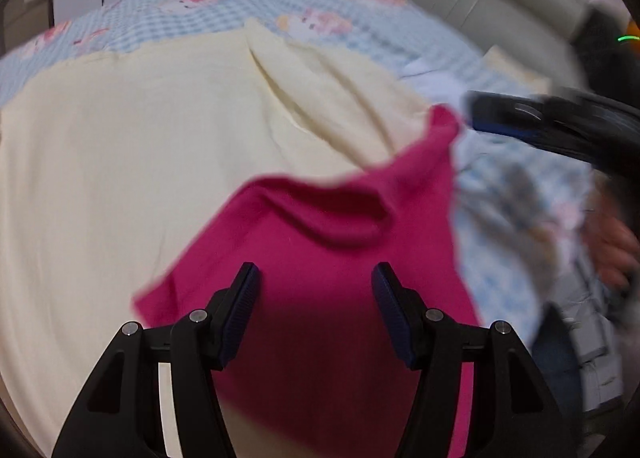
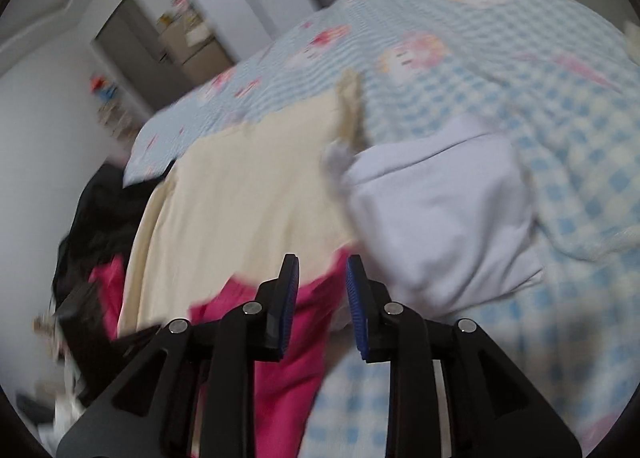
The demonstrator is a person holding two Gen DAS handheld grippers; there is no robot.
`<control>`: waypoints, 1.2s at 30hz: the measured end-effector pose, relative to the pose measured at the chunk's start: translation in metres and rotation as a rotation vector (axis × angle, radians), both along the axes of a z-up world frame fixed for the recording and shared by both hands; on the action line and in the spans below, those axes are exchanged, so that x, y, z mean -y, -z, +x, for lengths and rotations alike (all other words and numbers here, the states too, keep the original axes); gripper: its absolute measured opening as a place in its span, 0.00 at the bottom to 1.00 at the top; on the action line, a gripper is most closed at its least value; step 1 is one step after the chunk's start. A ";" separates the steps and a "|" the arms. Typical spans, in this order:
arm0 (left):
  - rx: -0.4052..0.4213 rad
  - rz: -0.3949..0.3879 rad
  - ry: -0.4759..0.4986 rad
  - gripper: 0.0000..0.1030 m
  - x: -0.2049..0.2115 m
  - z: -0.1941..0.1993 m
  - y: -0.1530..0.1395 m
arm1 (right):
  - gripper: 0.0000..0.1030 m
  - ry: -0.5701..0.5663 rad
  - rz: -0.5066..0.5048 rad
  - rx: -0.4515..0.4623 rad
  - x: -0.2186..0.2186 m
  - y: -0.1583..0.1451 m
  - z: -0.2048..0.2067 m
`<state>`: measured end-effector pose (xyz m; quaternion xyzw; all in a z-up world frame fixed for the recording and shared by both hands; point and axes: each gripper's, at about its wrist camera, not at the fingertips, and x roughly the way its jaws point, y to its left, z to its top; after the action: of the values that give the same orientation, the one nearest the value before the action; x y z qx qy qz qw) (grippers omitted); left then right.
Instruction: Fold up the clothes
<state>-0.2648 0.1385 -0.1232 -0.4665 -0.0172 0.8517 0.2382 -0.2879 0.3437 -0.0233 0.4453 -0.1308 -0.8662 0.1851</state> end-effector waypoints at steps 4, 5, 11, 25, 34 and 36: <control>-0.013 0.061 -0.226 0.59 0.022 -0.049 -0.016 | 0.24 -0.082 0.105 0.037 0.035 0.012 0.007; -0.019 0.093 -0.258 0.59 0.029 -0.050 -0.023 | 0.24 -0.093 0.096 0.046 0.038 0.014 0.007; 0.008 0.081 -0.143 0.60 0.036 -0.006 -0.012 | 0.25 -0.211 0.179 0.069 0.066 0.028 0.001; 0.085 0.007 -0.088 0.53 0.014 0.073 -0.001 | 0.23 -0.041 -0.077 0.018 0.019 0.012 0.079; 0.100 0.054 -0.156 0.51 0.051 0.141 -0.010 | 0.23 -0.013 -0.170 0.171 0.021 0.097 0.180; 0.132 0.088 -0.134 0.51 0.042 0.156 0.001 | 0.22 0.002 -0.096 0.192 0.031 0.106 0.194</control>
<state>-0.1093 0.0968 -0.1239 -0.5086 -0.1013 0.8315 0.1993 -0.0937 0.3129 -0.1288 0.5169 -0.1895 -0.8124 0.1920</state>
